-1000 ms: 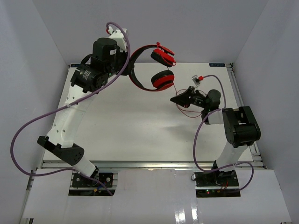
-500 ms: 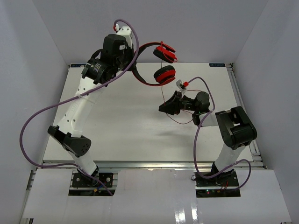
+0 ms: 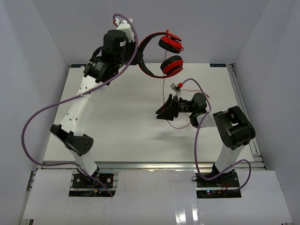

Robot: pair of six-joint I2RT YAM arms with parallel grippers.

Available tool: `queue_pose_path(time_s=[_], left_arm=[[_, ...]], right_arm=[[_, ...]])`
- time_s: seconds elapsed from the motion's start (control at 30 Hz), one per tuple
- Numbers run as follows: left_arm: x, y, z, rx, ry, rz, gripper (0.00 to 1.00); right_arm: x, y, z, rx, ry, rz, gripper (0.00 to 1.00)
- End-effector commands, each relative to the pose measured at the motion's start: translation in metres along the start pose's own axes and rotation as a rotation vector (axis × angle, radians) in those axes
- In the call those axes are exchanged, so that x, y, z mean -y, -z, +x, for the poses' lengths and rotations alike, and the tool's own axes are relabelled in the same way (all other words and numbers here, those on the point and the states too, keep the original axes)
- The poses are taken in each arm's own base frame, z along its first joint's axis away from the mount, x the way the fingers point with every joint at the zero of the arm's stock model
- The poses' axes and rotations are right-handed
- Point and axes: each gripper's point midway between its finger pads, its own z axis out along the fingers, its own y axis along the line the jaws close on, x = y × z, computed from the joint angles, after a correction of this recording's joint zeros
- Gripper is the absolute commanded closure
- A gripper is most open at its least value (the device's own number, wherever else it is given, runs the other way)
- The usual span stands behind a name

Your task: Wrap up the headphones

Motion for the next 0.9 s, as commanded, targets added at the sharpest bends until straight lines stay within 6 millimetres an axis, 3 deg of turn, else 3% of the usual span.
queue_pose_path(time_s=[0.0, 0.07, 0.2, 0.23, 0.3, 0.4, 0.53, 0.6, 0.67, 0.73, 0.8, 0.87], left_arm=[[0.013, 0.028, -0.071, 0.232, 0.057, 0.034, 1.00], [0.002, 0.025, -0.082, 0.271, 0.067, 0.011, 1.00], [-0.031, 0.012, -0.091, 0.297, 0.084, -0.051, 1.00], [-0.037, 0.007, -0.092, 0.301, 0.084, -0.069, 1.00], [-0.057, 0.002, -0.096, 0.321, 0.083, -0.125, 1.00], [-0.081, -0.007, -0.097, 0.352, 0.088, -0.200, 1.00], [-0.100, -0.030, -0.083, 0.344, 0.106, -0.246, 1.00], [-0.106, -0.047, -0.070, 0.316, 0.111, -0.263, 1.00], [-0.112, -0.056, -0.060, 0.295, 0.110, -0.285, 1.00], [-0.119, -0.063, -0.047, 0.274, 0.092, -0.305, 1.00], [-0.128, -0.072, -0.026, 0.227, 0.068, -0.327, 1.00], [-0.132, -0.081, -0.001, 0.175, 0.052, -0.328, 1.00]], right_arm=[[-0.046, 0.001, -0.007, 0.017, 0.328, -0.144, 0.36], [-0.053, 0.007, 0.004, -0.012, 0.359, -0.129, 0.36], [-0.047, 0.014, 0.028, -0.095, 0.405, -0.037, 0.35], [-0.049, 0.017, 0.036, -0.144, 0.349, -0.001, 0.35], [-0.044, 0.018, 0.039, -0.206, 0.511, 0.052, 0.35], [-0.049, 0.018, 0.046, -0.286, 0.547, 0.107, 0.38], [-0.049, 0.011, 0.076, -0.485, 0.585, 0.145, 0.48], [-0.056, 0.000, 0.068, -0.539, 0.634, 0.159, 0.57], [-0.060, -0.003, 0.062, -0.583, 0.657, 0.181, 0.65], [-0.058, -0.001, 0.044, -0.637, 0.770, 0.250, 0.75], [-0.051, 0.004, 0.010, -0.691, 0.917, 0.387, 0.81], [-0.038, 0.023, -0.017, -0.785, 1.038, 0.534, 0.83]])
